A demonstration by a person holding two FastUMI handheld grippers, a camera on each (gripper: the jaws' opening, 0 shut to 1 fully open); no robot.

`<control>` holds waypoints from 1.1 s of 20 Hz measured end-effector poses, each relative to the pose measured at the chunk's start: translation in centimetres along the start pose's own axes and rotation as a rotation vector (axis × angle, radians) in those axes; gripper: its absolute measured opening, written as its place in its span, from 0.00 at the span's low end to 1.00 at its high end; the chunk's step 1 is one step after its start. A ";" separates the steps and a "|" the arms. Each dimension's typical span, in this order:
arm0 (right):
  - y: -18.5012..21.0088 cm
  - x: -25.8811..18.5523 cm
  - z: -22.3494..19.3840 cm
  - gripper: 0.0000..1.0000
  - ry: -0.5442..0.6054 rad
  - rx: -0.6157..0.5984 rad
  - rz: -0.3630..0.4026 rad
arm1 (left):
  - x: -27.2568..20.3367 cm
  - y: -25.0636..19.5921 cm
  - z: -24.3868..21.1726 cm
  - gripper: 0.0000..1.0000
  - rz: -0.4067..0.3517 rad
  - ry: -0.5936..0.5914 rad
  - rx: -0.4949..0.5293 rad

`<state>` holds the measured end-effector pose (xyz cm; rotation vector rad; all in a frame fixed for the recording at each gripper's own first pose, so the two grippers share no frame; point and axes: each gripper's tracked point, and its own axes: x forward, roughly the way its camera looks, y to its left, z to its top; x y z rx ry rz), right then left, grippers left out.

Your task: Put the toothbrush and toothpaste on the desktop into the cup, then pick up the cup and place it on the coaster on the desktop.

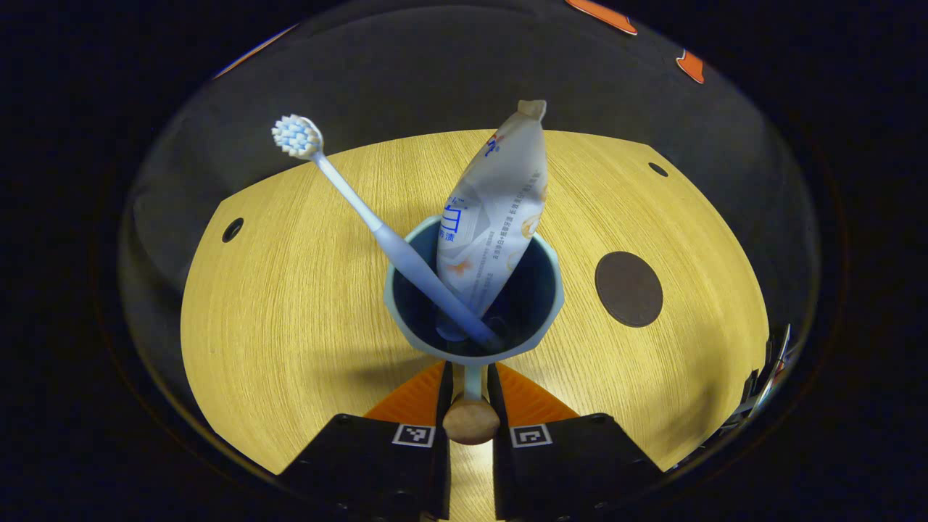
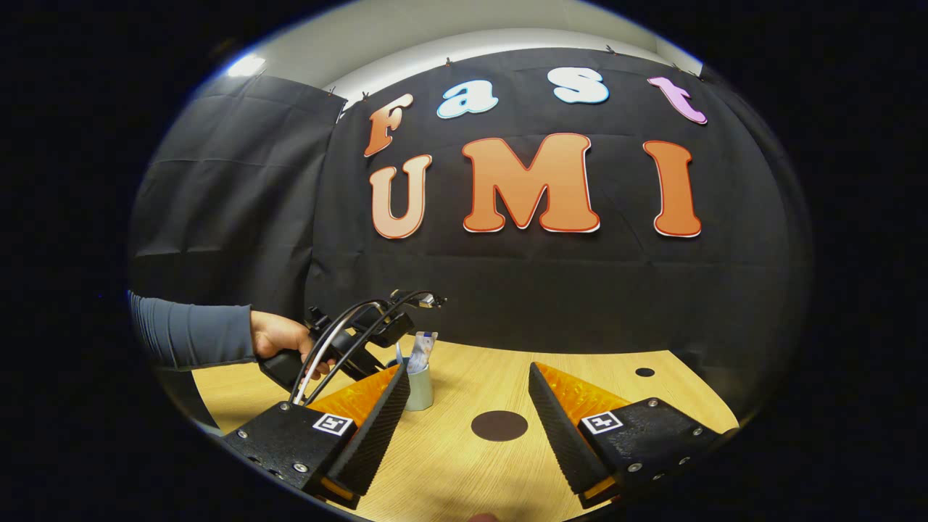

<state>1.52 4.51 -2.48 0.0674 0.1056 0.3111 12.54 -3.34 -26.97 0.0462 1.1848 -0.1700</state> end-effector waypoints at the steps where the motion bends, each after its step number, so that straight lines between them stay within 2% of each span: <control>1: -0.2 -0.1 0.1 1.00 -0.002 -0.004 -0.008 | -0.1 0.0 0.3 0.31 0.001 -0.013 0.004; 2: -0.3 -0.3 0.0 1.00 -0.002 -0.009 -0.012 | -0.1 0.0 0.3 0.30 -0.001 -0.029 0.008; 3: -0.4 -0.3 -0.1 0.99 -0.001 -0.012 -0.018 | -0.1 0.0 0.4 0.23 -0.004 -0.042 0.013; 10: -2.5 -1.9 -0.6 0.99 0.008 -0.012 -0.064 | 0.0 0.0 1.1 0.23 -0.054 -0.091 0.066; 22: -7.8 -5.1 -1.2 0.98 0.027 0.008 -0.181 | -0.3 0.2 2.2 0.23 -0.126 -0.067 0.152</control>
